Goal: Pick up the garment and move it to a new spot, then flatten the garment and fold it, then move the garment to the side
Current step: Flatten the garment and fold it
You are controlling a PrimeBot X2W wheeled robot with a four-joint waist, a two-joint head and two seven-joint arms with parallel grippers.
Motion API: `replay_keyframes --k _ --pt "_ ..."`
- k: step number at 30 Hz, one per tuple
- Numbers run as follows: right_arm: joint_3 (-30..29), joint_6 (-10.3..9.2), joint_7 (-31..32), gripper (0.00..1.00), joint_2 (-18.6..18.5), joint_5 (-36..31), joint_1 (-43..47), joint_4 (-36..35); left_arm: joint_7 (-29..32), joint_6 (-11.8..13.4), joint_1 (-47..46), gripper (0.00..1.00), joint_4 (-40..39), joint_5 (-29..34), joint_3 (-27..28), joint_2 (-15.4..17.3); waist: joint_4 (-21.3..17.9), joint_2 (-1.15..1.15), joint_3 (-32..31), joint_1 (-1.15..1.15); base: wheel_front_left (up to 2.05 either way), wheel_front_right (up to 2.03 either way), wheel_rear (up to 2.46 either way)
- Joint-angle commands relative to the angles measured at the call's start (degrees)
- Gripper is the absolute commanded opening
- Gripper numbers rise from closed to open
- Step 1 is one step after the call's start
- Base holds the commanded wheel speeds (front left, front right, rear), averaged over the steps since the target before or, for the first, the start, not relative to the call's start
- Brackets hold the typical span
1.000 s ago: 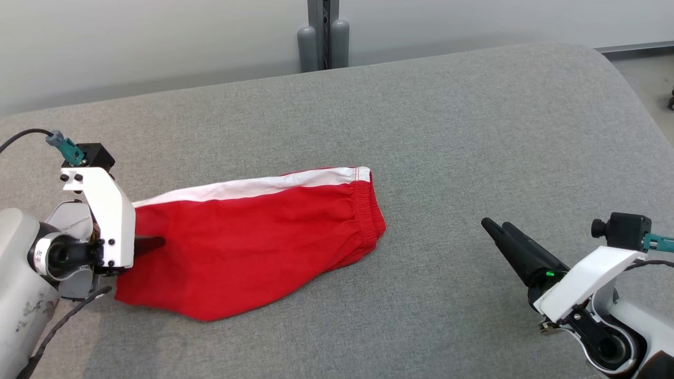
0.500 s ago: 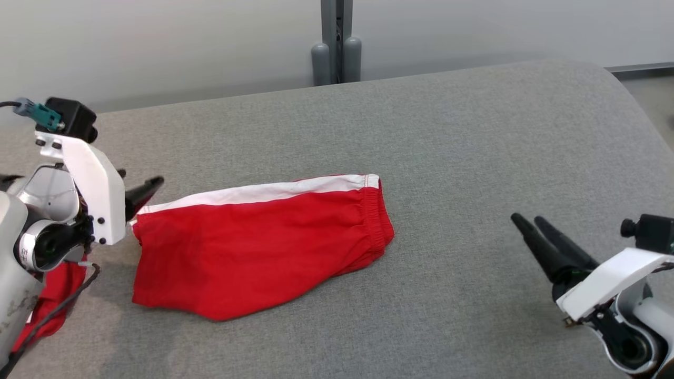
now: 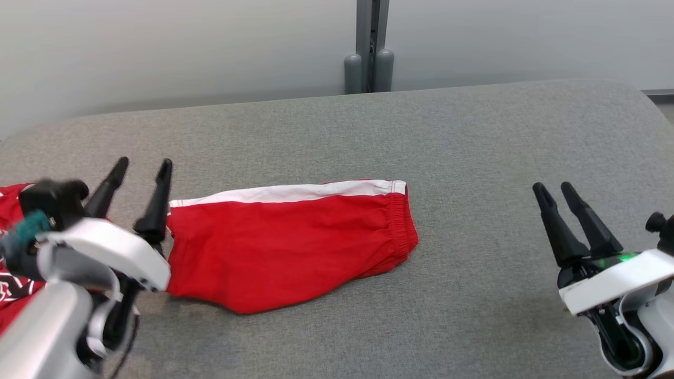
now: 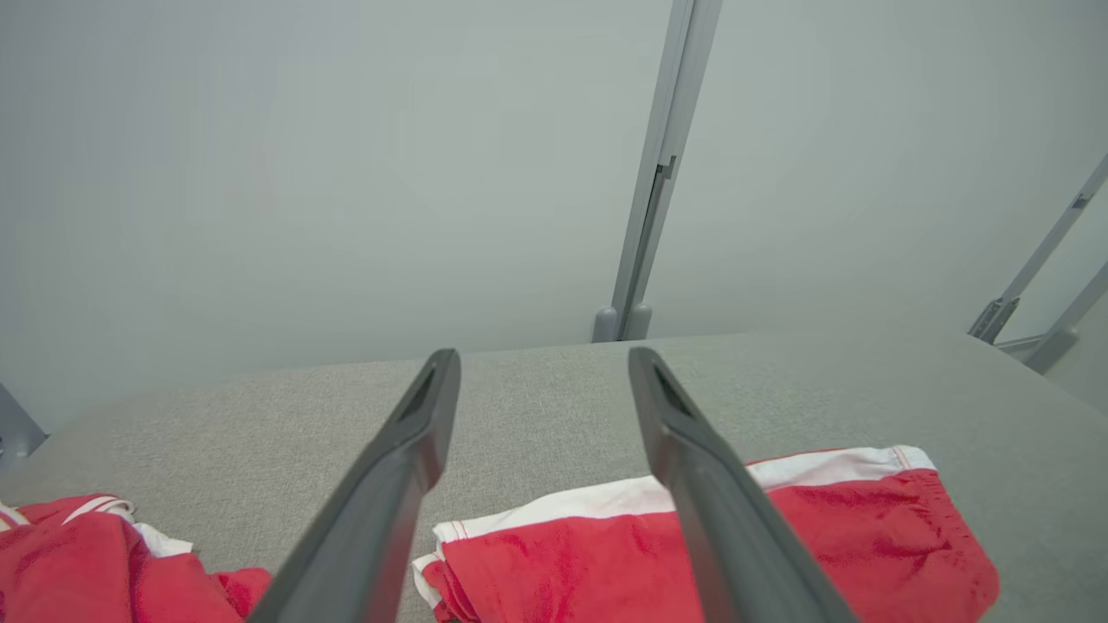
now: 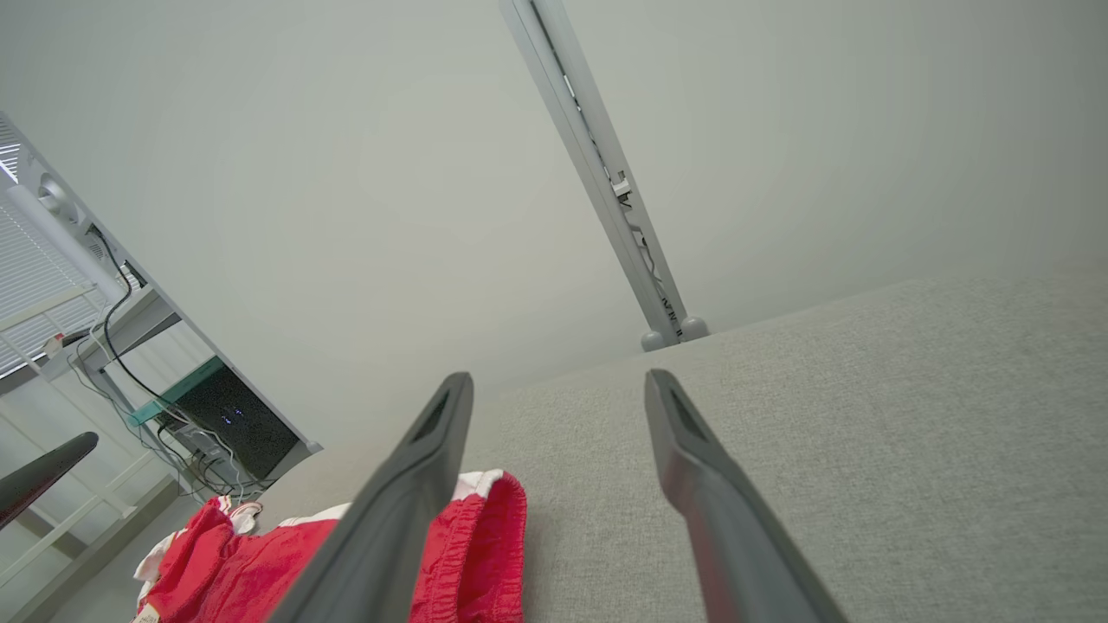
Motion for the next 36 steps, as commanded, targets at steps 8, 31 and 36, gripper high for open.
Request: replay_keyframes --k 8,31,36 --pt "-7.9 0.03 -0.2 1.00 4.0 -9.9 4.5 0.0 -14.4 1.9 9.6 1.00 -2.0 5.1 0.9 -5.3 1.5 -0.01 -0.7 0.00 0.00 0.00 0.00" --pt "-19.0 0.02 -0.1 1.00 16.2 -36.2 9.2 2.3 -15.4 -9.3 20.0 1.00 -1.5 28.7 21.1 -28.1 6.1 -0.01 -0.3 0.00 0.00 0.00 0.00" --pt "-13.8 0.02 0.2 1.00 15.3 -32.6 7.0 4.7 -15.4 -11.8 20.0 1.00 -0.2 29.9 23.3 -29.4 6.5 -0.01 -0.7 0.00 0.00 0.00 0.00"
